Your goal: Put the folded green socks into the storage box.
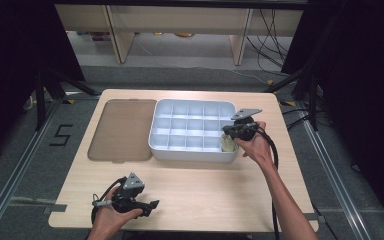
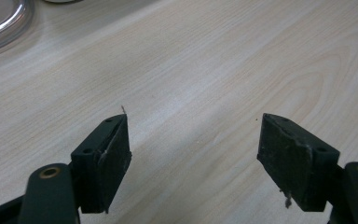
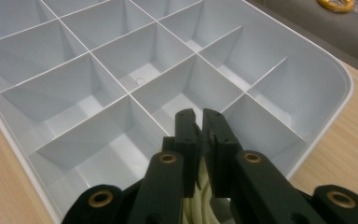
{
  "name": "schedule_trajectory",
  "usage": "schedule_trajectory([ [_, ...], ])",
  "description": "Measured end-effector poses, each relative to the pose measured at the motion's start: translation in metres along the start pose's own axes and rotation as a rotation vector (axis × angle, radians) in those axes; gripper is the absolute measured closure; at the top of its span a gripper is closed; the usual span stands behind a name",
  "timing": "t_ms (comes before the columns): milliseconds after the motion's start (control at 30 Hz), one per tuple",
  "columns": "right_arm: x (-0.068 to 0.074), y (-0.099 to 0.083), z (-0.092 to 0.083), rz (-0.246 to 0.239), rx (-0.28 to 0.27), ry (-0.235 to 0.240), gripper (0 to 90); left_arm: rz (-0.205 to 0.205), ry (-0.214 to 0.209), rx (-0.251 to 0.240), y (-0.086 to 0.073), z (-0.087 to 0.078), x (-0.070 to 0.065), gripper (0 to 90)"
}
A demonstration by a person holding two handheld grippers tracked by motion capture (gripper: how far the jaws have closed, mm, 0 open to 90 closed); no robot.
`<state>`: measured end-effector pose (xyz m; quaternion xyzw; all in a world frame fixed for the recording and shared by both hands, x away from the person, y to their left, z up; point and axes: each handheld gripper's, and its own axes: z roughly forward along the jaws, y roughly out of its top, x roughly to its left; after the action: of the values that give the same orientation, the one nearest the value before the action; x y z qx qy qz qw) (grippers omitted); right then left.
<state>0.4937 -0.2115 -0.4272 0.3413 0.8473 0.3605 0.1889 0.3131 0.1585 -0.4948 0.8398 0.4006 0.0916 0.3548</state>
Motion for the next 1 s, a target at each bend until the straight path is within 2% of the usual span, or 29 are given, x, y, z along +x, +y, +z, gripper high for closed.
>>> schedule_trajectory([
  [33, 0.001, 0.001, 0.001, 0.003, 0.01, -0.001, 86.7, 0.013, -0.003, 0.002, 0.0, 0.0, 0.001, 24.5],
  [67, 0.0, 0.002, 0.003, -0.015, 0.007, -0.003, 87.8, 0.015, 0.005, 0.005, 0.0, 0.001, 0.002, 24.5],
  [100, 0.001, 0.002, 0.005, -0.009, 0.017, 0.001, 88.6, -0.002, -0.005, 0.003, 0.0, 0.001, 0.0, 24.5],
  [133, 0.001, 0.003, 0.007, -0.011, 0.036, -0.003, 89.6, 0.001, -0.003, 0.008, 0.0, 0.001, 0.0, 24.6],
  [167, 0.0, 0.003, 0.009, -0.031, 0.042, -0.01, 90.0, 0.021, 0.004, 0.008, 0.0, 0.001, 0.001, 24.5],
  [267, 0.001, -0.001, 0.013, -0.001, 0.095, -0.018, 90.0, 0.021, 0.005, 0.009, -0.001, 0.001, 0.001, 24.6],
  [300, 0.001, -0.003, 0.015, -0.003, 0.088, -0.023, 90.0, 0.019, 0.006, 0.011, -0.001, 0.001, 0.001, 24.5],
  [333, 0.001, -0.004, 0.013, 0.019, 0.11, -0.014, 90.0, 0.017, 0.005, 0.015, 0.0, 0.001, 0.001, 24.5],
  [367, 0.001, -0.005, 0.013, 0.007, 0.117, -0.007, 90.0, 0.02, 0.0, 0.016, -0.001, 0.0, 0.001, 24.5],
  [400, 0.001, -0.005, 0.012, 0.005, 0.119, -0.009, 90.0, 0.017, 0.002, 0.014, -0.001, 0.0, 0.0, 24.5],
  [433, 0.003, -0.007, 0.014, 0.023, 0.103, -0.014, 90.0, 0.017, 0.005, 0.01, -0.001, 0.001, 0.001, 24.5],
  [467, 0.001, -0.007, 0.013, 0.006, 0.122, -0.012, 90.0, 0.018, 0.011, 0.013, -0.001, 0.001, 0.001, 24.5],
  [500, 0.003, -0.009, 0.014, 0.03, 0.11, -0.01, 90.0, 0.018, 0.005, 0.011, -0.001, 0.001, 0.0, 24.5],
  [533, 0.002, -0.011, 0.015, 0.001, 0.139, -0.004, 90.0, 0.018, 0.005, 0.01, -0.001, 0.001, 0.0, 24.5],
  [600, 0.004, -0.014, 0.019, 0.011, 0.132, -0.012, 90.0, 0.0, 0.007, 0.007, -0.001, 0.002, -0.001, 24.5],
  [633, 0.005, -0.015, 0.02, -0.007, 0.17, -0.018, 90.0, 0.001, 0.006, 0.007, -0.001, 0.001, -0.001, 24.6],
  [700, 0.006, -0.017, 0.024, -0.002, 0.189, -0.011, 90.0, 0.01, 0.0, 0.005, -0.001, 0.001, -0.001, 24.5],
  [833, 0.006, -0.016, 0.025, -0.021, 0.197, -0.018, 90.0, 0.015, 0.002, 0.013, -0.001, 0.0, 0.0, 24.5],
  [933, 0.005, -0.012, 0.018, 0.023, 0.176, -0.012, 90.0, 0.02, 0.0, 0.014, -0.001, 0.0, 0.0, 24.5],
  [967, 0.004, -0.011, 0.016, 0.022, 0.146, -0.024, 90.0, 0.02, 0.0, 0.014, -0.001, 0.0, 0.0, 24.6],
  [1000, 0.003, -0.009, 0.011, 0.02, 0.141, -0.017, 90.0, 0.021, 0.011, 0.016, -0.001, 0.0, 0.001, 24.6],
])
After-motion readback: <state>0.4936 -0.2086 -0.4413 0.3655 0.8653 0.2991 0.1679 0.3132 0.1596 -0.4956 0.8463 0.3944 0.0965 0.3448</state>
